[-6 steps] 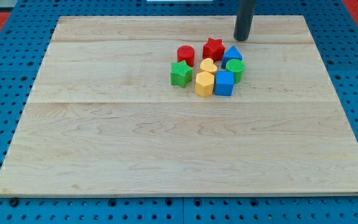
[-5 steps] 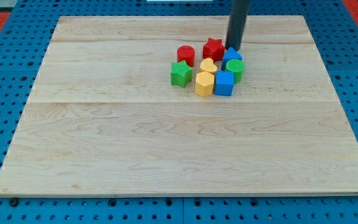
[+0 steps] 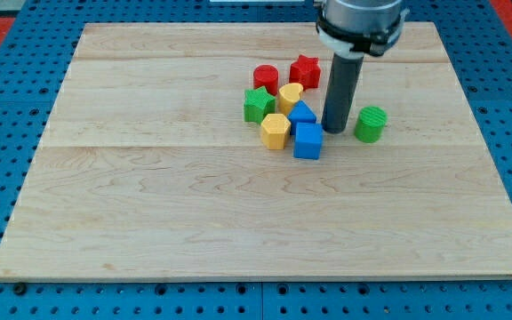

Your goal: Push the blue blocks towards bottom right

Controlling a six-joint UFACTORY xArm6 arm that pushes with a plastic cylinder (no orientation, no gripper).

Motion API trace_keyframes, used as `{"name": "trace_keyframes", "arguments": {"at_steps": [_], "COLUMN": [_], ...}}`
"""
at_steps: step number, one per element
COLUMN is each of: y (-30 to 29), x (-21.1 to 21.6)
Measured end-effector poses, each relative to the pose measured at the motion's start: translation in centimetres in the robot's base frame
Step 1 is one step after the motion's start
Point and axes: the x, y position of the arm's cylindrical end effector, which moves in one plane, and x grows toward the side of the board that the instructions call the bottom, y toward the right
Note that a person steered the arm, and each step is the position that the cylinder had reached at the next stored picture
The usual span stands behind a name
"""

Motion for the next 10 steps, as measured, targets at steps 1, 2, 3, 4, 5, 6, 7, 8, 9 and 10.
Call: {"name": "trace_keyframes", "arguments": {"at_steps": [1, 2, 3, 4, 5, 6, 7, 8, 9, 10], "y": [-4.6, -7.6, -3.6, -1.2, 1.9, -0.2, -0.9, 4.2, 3.5, 3.8], "x": [-3.6, -0.8, 3.5, 5.2, 10.2, 7.7, 7.6, 10.4, 12.4, 8.2]}}
